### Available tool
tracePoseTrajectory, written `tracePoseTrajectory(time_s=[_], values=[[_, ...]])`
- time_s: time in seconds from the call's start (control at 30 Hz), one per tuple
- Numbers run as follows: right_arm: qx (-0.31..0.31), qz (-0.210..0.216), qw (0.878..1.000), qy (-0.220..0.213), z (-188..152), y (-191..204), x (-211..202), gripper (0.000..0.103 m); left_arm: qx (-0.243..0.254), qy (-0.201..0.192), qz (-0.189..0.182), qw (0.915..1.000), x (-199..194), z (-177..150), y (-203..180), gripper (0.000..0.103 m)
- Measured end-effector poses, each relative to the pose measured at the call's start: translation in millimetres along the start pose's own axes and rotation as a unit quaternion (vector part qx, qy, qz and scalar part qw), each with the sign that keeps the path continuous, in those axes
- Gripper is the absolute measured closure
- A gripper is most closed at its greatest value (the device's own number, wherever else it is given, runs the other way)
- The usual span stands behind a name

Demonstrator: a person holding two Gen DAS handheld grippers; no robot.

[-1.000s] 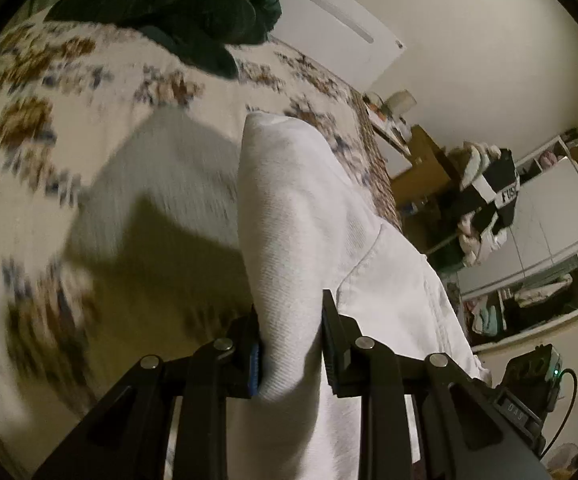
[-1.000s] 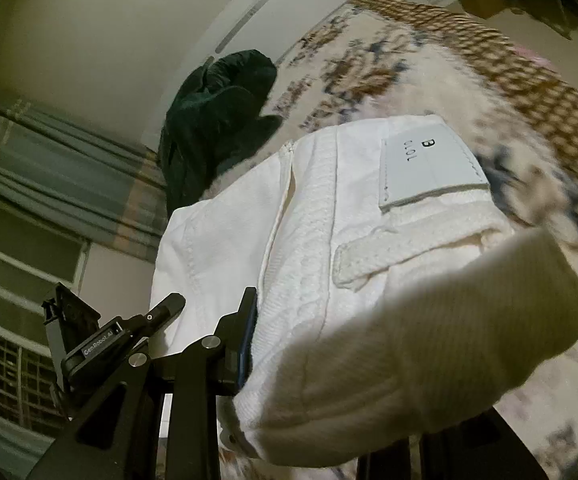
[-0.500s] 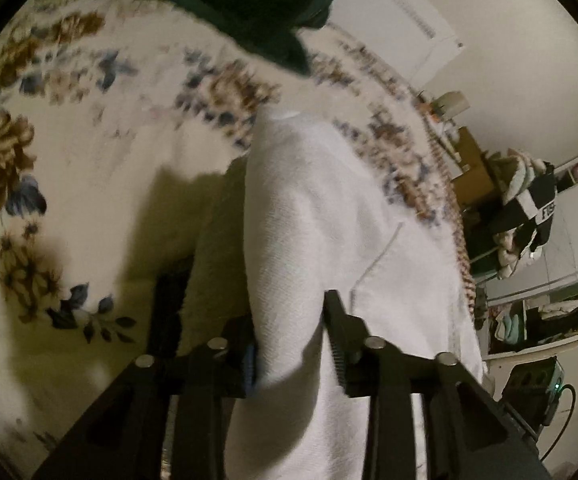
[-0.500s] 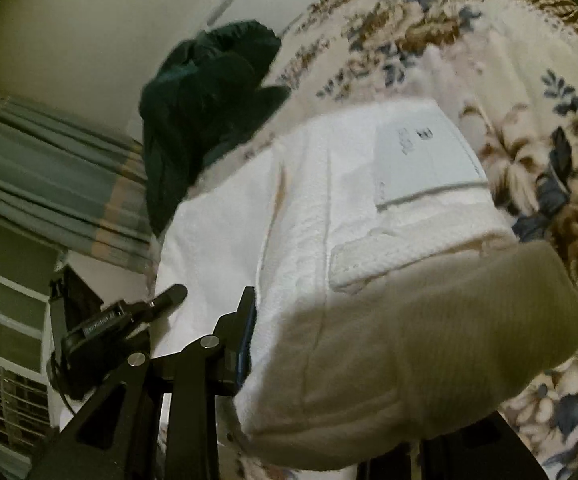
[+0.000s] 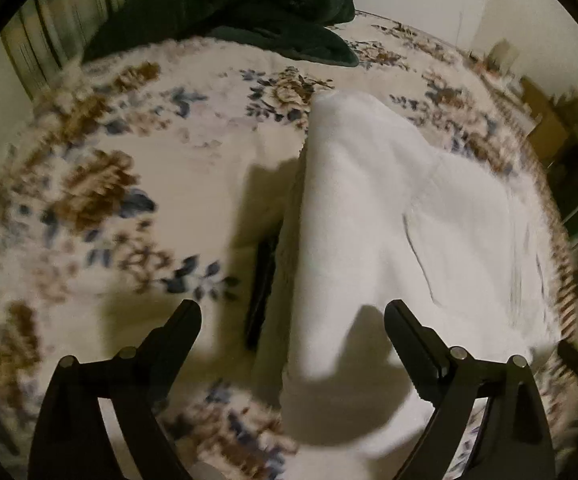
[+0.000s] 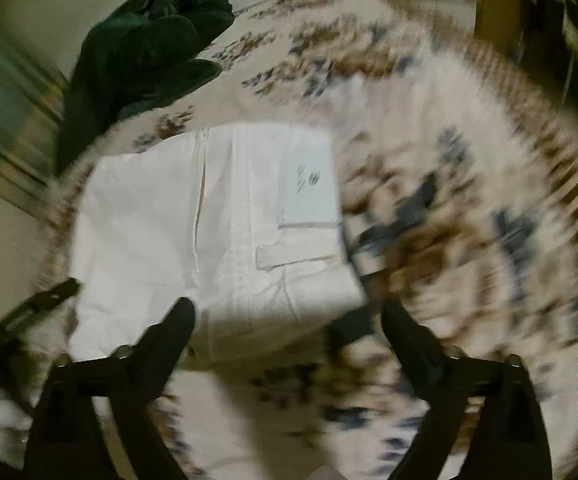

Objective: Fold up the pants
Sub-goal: 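Release the folded jeans and lift both grippers away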

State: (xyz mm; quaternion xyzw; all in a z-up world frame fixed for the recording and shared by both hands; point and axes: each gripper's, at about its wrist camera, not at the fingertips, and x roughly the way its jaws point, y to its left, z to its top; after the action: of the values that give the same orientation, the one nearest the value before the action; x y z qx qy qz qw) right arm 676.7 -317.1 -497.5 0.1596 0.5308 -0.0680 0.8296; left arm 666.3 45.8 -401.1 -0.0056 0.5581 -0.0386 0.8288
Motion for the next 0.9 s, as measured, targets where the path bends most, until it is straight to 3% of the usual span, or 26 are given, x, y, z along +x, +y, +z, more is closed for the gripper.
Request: tracePoseTrajectory(time_s=[0.13, 0.27, 0.57, 0.7, 0.9], values=[[-0.037, -0.083, 0.996, -0.025, -5.0, 16.5, -44.1, 0.0, 0.036, -0.027, 0.037, 0.9983, -42.6, -12.1, -28.2, 0.008], [-0.06, -0.122, 0.989, -0.057, -7.3, 26.2, -93.0, 0.0, 0.034, -0.046, 0.031, 0.9979, -88.0, -18.6, -40.6, 0.005], [-0.084, -0.097, 0.985, -0.117, -36.6, 42.3, -248.5, 0.0, 0.036, -0.107, 0.043, 0.9926, -226.0, -55.2, -67.9, 0.005], [-0.101, -0.081, 0.98, -0.153, -62.4, 44.5, -330.5, 0.0, 0.034, -0.134, 0.066, 0.9881, -288.4, -82.9, -75.2, 0.005], [-0.116, -0.054, 0.973, -0.191, -105.6, 37.8, -434.9, 0.0, 0.015, -0.171, 0.062, 0.9832, -373.6, -129.9, -81.8, 0.005]])
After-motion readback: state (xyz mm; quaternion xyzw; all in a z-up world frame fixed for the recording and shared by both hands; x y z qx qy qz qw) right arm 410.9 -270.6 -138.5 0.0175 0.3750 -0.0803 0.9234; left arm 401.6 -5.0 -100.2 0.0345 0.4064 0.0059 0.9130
